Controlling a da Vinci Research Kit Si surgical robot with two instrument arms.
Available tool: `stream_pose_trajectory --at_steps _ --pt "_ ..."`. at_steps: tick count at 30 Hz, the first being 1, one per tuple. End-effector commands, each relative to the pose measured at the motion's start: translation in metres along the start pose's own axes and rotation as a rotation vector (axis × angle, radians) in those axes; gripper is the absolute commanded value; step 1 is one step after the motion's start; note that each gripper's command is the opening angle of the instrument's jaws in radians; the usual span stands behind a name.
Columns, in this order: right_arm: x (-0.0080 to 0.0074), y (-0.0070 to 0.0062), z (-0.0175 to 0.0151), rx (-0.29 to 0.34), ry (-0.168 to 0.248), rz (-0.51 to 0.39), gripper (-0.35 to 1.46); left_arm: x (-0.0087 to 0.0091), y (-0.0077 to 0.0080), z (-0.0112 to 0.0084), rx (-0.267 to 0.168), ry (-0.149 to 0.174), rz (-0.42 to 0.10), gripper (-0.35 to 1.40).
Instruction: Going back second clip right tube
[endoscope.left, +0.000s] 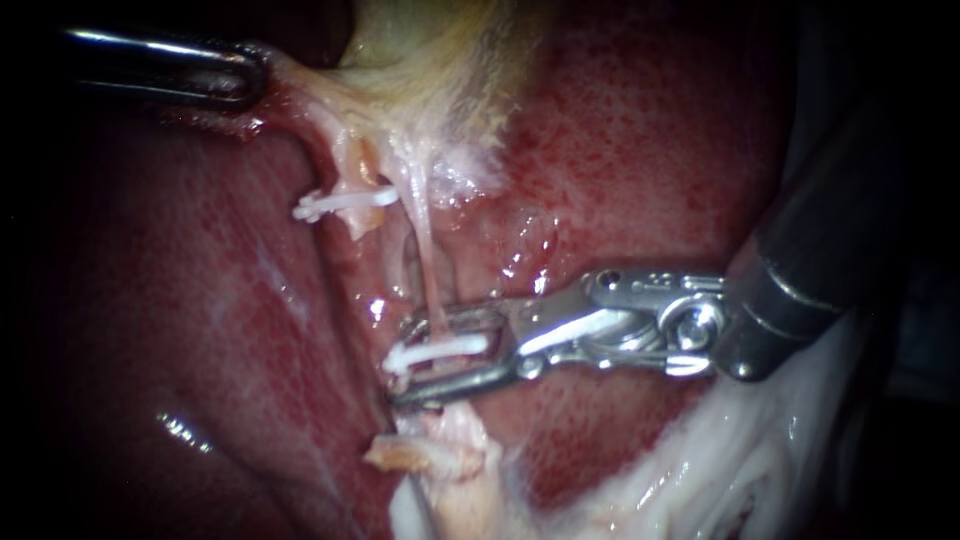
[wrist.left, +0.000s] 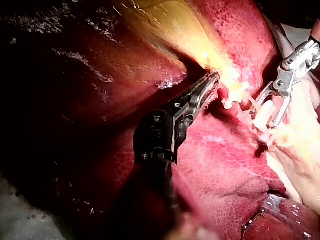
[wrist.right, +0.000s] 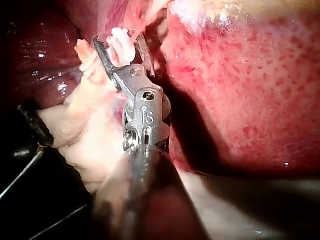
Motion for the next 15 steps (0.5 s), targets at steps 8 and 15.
stream_pose_trajectory --at_steps 8,15 --pt "0.0004 -0.0007 -0.0052 -0.043 -0.011 -0.161 0.50 -0.0001 -0.0001 -0.0001 -0.002 0.000 0.000 -0.35" --pt "0.0023 -0.0027 -0.0118 -0.093 -0.017 -0.260 0.50 -0.0001 -0.0001 -0.0002 -0.002 0.000 0.001 -0.35"
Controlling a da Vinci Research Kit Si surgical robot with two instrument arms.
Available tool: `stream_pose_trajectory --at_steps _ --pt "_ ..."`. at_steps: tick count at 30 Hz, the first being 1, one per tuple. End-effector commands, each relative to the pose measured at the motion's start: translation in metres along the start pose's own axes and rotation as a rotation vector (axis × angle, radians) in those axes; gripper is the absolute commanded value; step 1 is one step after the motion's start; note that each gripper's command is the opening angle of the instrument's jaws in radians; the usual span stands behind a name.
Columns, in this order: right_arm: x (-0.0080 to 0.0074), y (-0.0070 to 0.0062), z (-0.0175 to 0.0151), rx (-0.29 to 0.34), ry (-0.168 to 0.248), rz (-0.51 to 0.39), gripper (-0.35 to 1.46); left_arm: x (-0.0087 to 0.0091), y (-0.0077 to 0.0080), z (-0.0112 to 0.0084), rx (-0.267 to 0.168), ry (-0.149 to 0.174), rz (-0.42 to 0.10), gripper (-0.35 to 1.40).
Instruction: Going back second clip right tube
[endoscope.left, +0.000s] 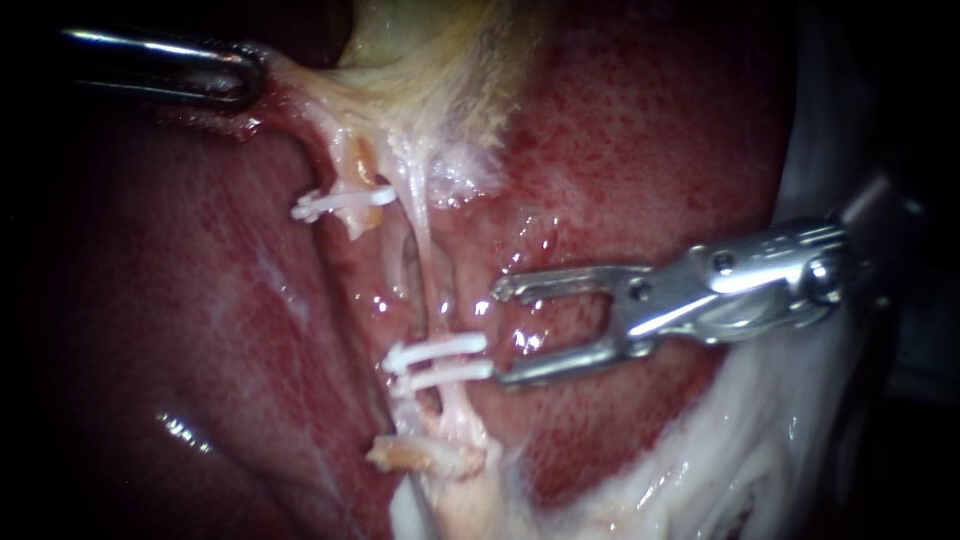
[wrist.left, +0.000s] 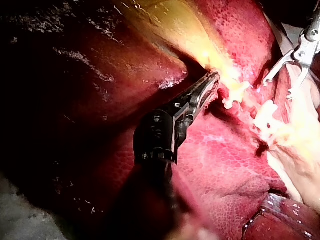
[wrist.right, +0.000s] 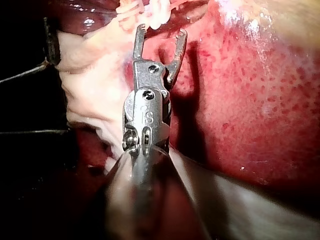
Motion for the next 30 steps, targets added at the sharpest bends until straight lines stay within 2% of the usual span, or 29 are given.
stream_pose_trajectory --at_steps 1,4,10,15,22,30 --pt "0.0002 -0.0001 -0.0007 -0.005 -0.008 -0.005 0.50 0.0000 0.0000 0.0000 0.000 0.000 0.000 -0.35" --pt "0.0004 -0.0003 -0.0023 -0.020 -0.019 -0.005 0.49 0.0000 0.0000 0.0000 0.000 0.000 0.000 -0.35" --pt "0.0001 -0.0004 -0.0032 -0.032 -0.024 -0.005 0.49 -0.0003 -0.0001 0.0003 0.001 0.001 0.002 -0.35" --pt "0.0001 -0.0005 -0.0034 -0.031 -0.024 -0.005 0.49 -0.0024 -0.0007 0.0026 0.000 0.003 0.013 -0.35" --pt "0.0001 -0.0004 -0.0035 -0.031 -0.024 -0.005 0.50 -0.0049 -0.0021 0.0061 -0.013 -0.023 0.030 -0.35" --pt "0.0003 -0.0004 -0.0037 -0.028 -0.024 -0.003 0.50 -0.0045 -0.0022 0.0058 -0.017 -0.025 0.029 -0.35"
